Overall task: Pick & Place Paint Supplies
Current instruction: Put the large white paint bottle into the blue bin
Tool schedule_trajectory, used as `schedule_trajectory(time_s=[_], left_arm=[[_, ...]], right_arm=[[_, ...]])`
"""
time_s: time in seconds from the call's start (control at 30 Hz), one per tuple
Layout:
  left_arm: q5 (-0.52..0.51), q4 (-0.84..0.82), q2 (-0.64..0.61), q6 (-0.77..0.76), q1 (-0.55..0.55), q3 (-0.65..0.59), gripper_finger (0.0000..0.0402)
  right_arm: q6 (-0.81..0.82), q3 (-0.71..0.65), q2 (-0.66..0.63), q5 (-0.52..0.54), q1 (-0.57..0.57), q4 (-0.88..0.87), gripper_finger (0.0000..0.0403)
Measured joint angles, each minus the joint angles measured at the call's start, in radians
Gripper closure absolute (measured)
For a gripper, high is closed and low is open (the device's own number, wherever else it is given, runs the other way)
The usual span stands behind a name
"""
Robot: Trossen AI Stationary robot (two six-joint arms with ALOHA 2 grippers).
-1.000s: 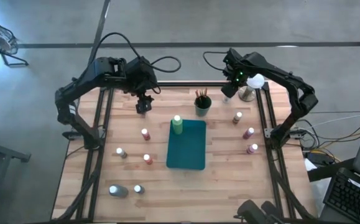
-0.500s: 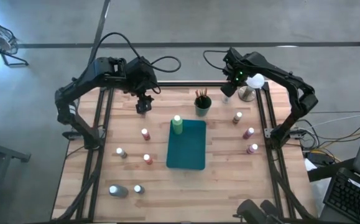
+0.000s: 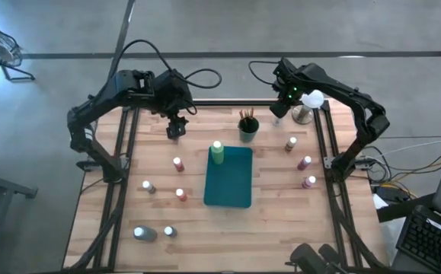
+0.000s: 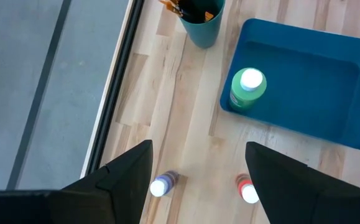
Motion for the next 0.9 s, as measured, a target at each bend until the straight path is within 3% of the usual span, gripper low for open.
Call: schedule_trajectory(time_s=[0.43, 0.9], left_arm=[[0.000, 0.000, 0.000, 0.001, 0.002, 0.000, 0.0140], [-0.026, -0.001, 0.000, 0.016, 0.002, 0.000, 0.0140]], right_arm=[[-0.019, 0.034, -0.009, 0.002, 0.000, -0.088, 0.0289], [-0.018, 0.111, -0.158, -0.010, 0.052, -0.273, 0.0289]])
